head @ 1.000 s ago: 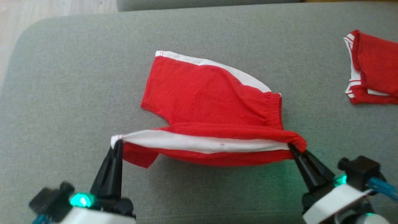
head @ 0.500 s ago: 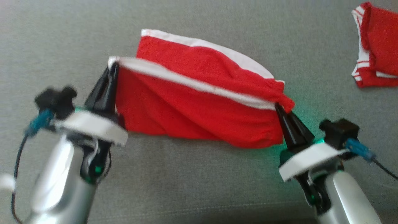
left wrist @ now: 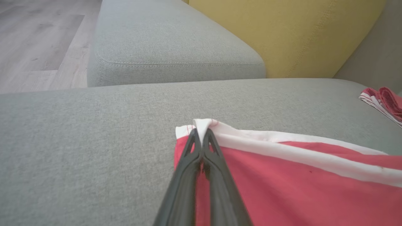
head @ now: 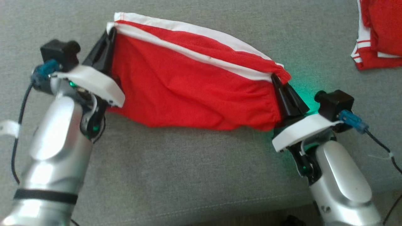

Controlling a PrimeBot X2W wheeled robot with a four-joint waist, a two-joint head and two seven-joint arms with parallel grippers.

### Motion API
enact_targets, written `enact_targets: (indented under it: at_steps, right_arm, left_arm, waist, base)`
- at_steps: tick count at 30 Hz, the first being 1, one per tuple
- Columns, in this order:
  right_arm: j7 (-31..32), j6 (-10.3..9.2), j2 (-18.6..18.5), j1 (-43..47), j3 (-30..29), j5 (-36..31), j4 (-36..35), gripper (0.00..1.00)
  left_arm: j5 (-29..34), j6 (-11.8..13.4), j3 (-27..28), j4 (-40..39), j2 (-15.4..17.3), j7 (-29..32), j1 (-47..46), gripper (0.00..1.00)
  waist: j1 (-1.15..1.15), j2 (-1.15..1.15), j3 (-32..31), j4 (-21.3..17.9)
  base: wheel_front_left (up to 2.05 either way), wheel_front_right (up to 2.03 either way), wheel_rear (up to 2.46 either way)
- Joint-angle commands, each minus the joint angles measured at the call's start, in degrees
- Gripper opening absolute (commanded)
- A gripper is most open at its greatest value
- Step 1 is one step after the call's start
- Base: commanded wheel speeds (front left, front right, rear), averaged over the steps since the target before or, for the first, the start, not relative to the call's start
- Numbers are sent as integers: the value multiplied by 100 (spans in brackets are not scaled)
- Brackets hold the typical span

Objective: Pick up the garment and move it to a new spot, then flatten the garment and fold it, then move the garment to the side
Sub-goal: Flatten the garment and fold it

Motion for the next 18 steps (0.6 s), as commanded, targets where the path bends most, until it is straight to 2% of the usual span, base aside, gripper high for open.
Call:
enact_targets:
  at_steps: [1, 8, 9, 10, 11, 12, 13, 18]
  right_arm:
    - [-83, 37, 76, -124, 131, 49, -126, 0]
    - [-303, 37, 77, -378, 265, 185, 178, 0]
    - [-331, 37, 77, -395, 280, 196, 206, 4]
    - [-361, 37, 78, -407, 293, 218, 228, 24]
    - [-383, 37, 78, -413, 307, 235, 250, 45]
    - [-404, 37, 78, -414, 320, 250, 265, 85]
    - [-431, 37, 78, -408, 326, 261, 273, 100]
    - [-551, 37, 78, -310, 293, 258, 200, 100]
  left_arm:
    - [87, -13, 166, -84, 193, -74, -284, 0]
    - [86, -50, 18, 653, 132, -309, -808, 0]
    - [62, -55, 4, 735, 120, -339, -849, 0]
    - [31, -61, -12, 809, 107, -365, -883, 13]
    - [-23, -67, -30, 874, 85, -388, -910, 40]
    - [-94, -73, -46, 933, 58, -403, -929, 76]
    - [-162, -77, -67, 979, 39, -417, -939, 100]
    - [-539, -87, -229, 880, 55, -539, -893, 100]
  waist:
    - [0, 0, 23, -25]
    - [0, 0, 51, -80]
    - [0, 0, 44, -81]
    - [0, 0, 36, -83]
    - [0, 0, 23, -83]
    - [0, 0, 5, -81]
    - [0, 0, -19, -76]
    - [0, 0, -168, -17]
  base:
    - [0, 0, 0]
    - [0, 0, 0]
    - [0, 0, 0]
    - [0, 0, 0]
    - [0, 0, 0]
    - [0, 0, 0]
    - [0, 0, 0]
    - [0, 0, 0]
